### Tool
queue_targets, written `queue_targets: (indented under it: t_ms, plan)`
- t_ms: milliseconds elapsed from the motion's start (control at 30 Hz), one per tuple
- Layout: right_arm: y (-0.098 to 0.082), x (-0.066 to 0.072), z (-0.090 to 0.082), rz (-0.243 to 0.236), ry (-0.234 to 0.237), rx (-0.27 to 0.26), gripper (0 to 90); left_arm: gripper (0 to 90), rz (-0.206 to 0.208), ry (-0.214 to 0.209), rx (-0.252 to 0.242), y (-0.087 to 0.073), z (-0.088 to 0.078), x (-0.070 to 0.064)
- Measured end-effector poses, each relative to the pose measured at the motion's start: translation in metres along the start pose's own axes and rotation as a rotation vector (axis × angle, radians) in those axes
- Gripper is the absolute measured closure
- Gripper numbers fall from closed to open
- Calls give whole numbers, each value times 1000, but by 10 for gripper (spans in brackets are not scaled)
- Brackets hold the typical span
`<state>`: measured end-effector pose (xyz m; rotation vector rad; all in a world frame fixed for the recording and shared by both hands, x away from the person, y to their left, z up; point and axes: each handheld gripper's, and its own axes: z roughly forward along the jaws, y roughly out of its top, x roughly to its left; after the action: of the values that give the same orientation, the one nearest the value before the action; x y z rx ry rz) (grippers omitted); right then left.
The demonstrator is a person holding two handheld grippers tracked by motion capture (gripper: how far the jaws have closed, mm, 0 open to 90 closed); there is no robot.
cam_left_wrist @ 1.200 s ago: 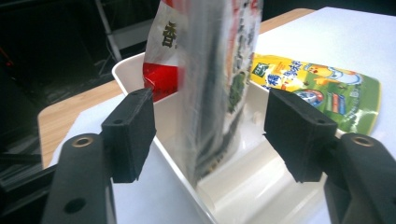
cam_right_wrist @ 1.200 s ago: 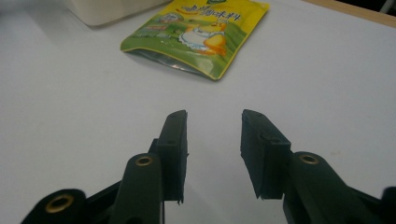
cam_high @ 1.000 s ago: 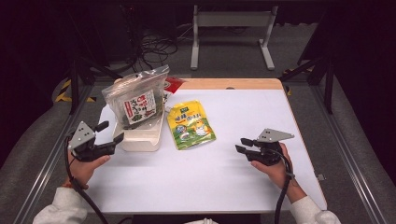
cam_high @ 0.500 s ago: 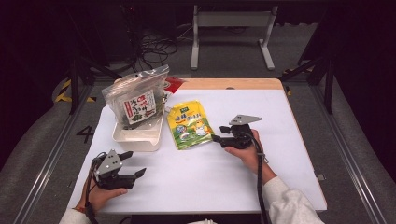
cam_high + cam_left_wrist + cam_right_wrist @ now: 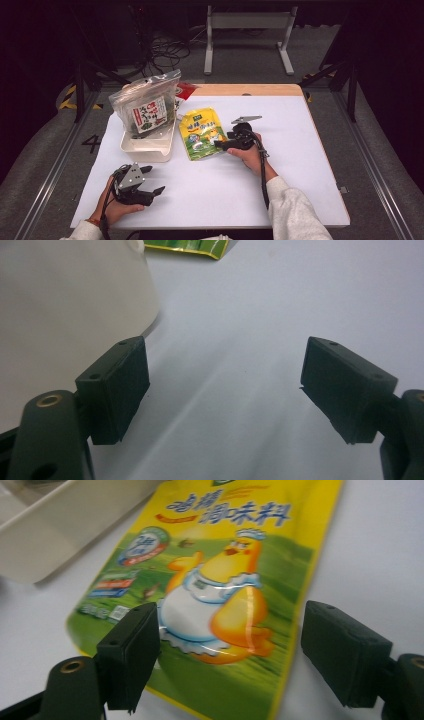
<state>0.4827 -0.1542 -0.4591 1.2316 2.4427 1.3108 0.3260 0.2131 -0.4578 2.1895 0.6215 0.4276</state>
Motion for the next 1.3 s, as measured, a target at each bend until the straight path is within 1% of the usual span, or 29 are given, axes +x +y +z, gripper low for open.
queue_targets:
  t_ms: [33,67,100,167,233,300,333,367,400,433,500,567,633,667,733,767,800,867,933,967,1033,1067,1100,1133,1167,1200,1233,1300]
  plan:
    - [1,3,2,-10,1,13,197,201,4,-2,3,0,1,0]
    - [2,5,3,-23,-7,22,198,197,9,-2,8,1,2,-1]
    - [3,7,5,-29,-6,27,221,197,10,-5,9,2,2,-2]
    - [3,8,5,-32,1,30,270,197,19,-10,11,3,3,-2]
    - [4,9,6,-43,5,38,345,197,22,-14,15,3,5,-3]
    - [6,11,7,-60,4,52,404,197,21,-20,17,3,6,-4]
    - [6,11,8,-59,6,53,432,197,21,-25,17,3,6,-4]
    - [7,10,7,-45,14,51,465,197,23,-27,19,3,7,-4]
    - [6,10,7,-42,18,50,498,197,18,-34,17,4,8,-4]
    - [7,10,5,-43,27,47,557,197,16,-39,14,4,9,-4]
    - [6,9,3,-38,36,45,596,196,12,-49,14,5,10,-4]
    - [6,10,2,-50,41,45,638,195,-3,-58,10,6,11,-3]
    - [6,12,0,-66,51,41,678,192,-2,-64,8,7,12,-4]
    - [5,13,-1,-72,54,37,681,192,-4,-72,8,7,13,-4]
    - [3,15,-3,-81,54,34,689,191,1,-70,14,8,14,-5]
    - [2,16,-4,-85,53,30,694,190,-3,-77,12,8,15,-5]
    - [1,17,-5,-93,53,24,700,189,-12,-86,7,8,15,-4]
    - [-2,18,-9,-93,65,21,707,189,-31,-103,2,9,15,-5]
    - [-6,20,-16,-104,74,21,710,186,-36,-120,-7,11,16,-6]
    - [-10,22,-20,-117,89,19,711,186,-42,-130,-6,11,17,-6]
    - [-17,25,-26,-132,101,27,712,186,-68,-169,-9,13,19,-6]
    - [-22,27,-31,-135,107,27,712,184,-71,-177,-6,13,20,-5]
    - [-22,27,-31,-135,107,27,712,182,-71,-177,-6,13,20,-5]
    - [-25,28,-34,-136,117,26,712,182,-87,-195,-5,15,23,-5]
    - [-30,31,-38,-150,127,31,712,176,-99,-204,-7,16,24,-6]
    - [-39,34,-48,-166,146,32,713,175,-107,-223,-13,20,28,-7]
    - [-39,34,-48,-166,146,32,713,174,-107,-223,-13,20,28,-7]
    - [-48,39,-60,-192,155,31,717,171,-115,-243,-8,24,34,-10]
